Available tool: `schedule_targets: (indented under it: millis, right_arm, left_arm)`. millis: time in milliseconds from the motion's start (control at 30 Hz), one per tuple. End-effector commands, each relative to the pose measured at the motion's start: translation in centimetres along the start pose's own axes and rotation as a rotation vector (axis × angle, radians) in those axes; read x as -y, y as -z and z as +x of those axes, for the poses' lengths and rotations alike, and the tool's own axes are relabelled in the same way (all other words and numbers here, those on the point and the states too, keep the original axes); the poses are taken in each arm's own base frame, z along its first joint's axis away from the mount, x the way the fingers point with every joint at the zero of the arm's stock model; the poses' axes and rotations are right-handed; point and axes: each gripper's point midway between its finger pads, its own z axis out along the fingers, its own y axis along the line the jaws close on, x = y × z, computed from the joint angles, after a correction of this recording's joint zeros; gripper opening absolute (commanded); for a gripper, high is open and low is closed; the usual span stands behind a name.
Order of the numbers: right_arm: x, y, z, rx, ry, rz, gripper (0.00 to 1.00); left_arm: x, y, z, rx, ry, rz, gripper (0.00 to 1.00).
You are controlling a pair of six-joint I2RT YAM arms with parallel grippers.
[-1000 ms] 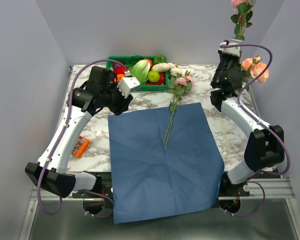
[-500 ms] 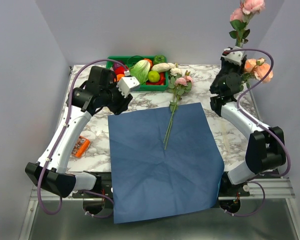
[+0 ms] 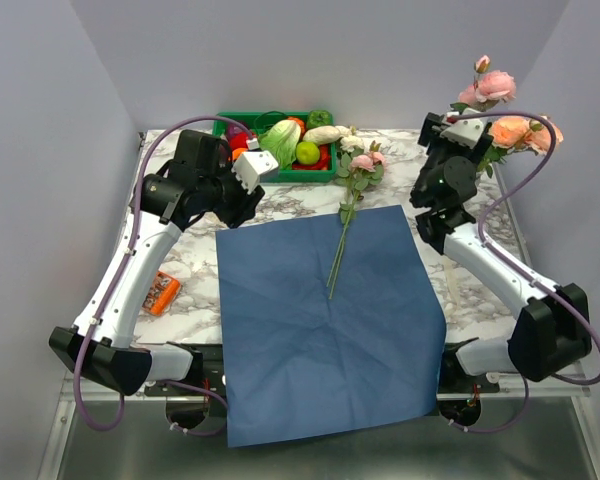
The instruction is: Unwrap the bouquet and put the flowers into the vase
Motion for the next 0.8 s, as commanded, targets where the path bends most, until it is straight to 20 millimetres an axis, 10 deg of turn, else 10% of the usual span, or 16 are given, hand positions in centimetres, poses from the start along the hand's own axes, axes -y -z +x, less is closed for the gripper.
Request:
schedule_targets:
  millis: [0,400,633,767]
  right_arm:
    - [-2.2,3.8,1.6,-0.134,-0.044,-0.109,0.85]
    - [-9.2,15.8,13.5,-0.681,-0.099,-0.35,0.82]
    - [-13.6,18.9,21.8,-0.933,0.024,-0.364,0.4]
    - [-14.3,18.9,25.4,-1.052,0.04,-0.297,0.37]
  left_arm:
    - [-0.2,1.4,-0.8,0.026,-0.003,-0.033,0.51]
    - [0.0,1.9,-1.2,0.042,0.029,-0.035,0.51]
    - [-0.2,1.8,-1.1,0.042,0.03,-0.045,0.51]
    - [-0.3,1.8,-0.9,0.036,0.021,-0.049,0.51]
